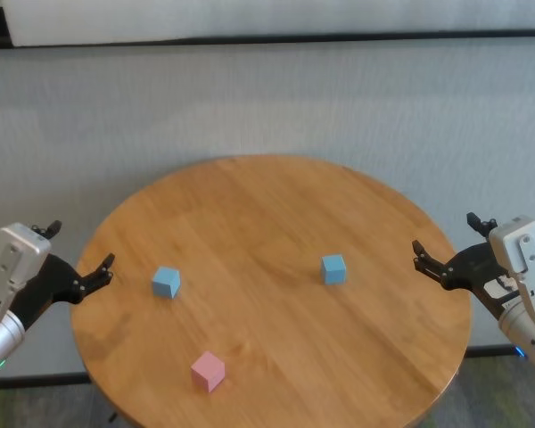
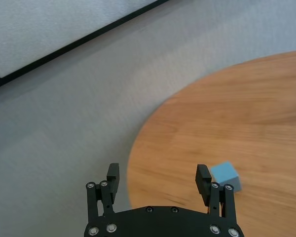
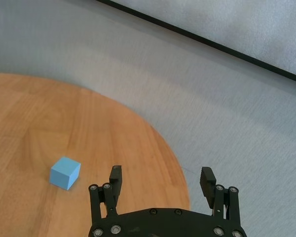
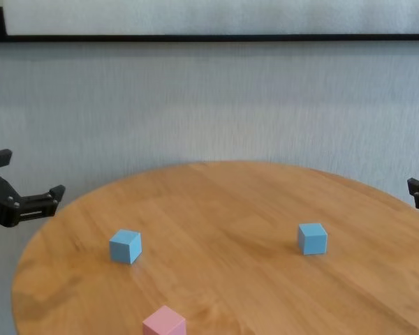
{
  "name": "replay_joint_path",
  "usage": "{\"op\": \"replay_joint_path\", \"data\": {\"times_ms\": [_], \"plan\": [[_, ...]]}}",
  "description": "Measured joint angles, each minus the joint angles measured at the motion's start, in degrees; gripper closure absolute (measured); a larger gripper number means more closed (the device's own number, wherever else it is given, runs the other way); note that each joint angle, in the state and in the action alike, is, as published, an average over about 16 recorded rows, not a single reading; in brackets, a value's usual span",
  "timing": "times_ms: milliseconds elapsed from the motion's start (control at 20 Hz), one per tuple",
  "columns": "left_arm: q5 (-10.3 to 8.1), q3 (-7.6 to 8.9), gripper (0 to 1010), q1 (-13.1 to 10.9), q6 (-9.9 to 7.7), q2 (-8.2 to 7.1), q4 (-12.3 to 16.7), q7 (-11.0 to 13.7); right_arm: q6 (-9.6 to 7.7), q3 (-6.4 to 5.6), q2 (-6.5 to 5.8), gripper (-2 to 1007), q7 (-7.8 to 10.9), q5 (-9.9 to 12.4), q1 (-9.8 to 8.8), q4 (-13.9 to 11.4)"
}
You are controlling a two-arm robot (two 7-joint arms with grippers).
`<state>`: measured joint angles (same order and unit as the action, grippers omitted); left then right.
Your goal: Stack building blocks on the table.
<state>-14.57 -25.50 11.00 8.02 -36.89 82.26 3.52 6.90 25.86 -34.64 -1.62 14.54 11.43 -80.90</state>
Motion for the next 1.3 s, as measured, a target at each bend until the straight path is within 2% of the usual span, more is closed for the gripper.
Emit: {"op": "replay_joint_path", "data": {"times_ms": [300, 750, 1000, 1300], "plan": [[-1.7, 0.42, 7, -1.42, 1.93, -2.33, 2.37, 6.15, 0.0, 0.0, 0.0, 5, 0.0, 0.0, 0.0, 0.0], [-7.31, 1.08, 7, -4.93, 5.3, -5.1, 7.09, 16.25, 0.0, 0.0, 0.0, 5, 0.0, 0.0, 0.0, 0.0], [-10.2, 1.35, 7, -6.49, 6.84, -5.43, 8.28, 20.27, 0.0, 0.0, 0.0, 5, 0.0, 0.0, 0.0, 0.0], [-11.6, 0.98, 7, -6.62, 7.83, -4.29, 6.67, 23.76, 0.0, 0.0, 0.0, 5, 0.0, 0.0, 0.0, 0.0]]}}
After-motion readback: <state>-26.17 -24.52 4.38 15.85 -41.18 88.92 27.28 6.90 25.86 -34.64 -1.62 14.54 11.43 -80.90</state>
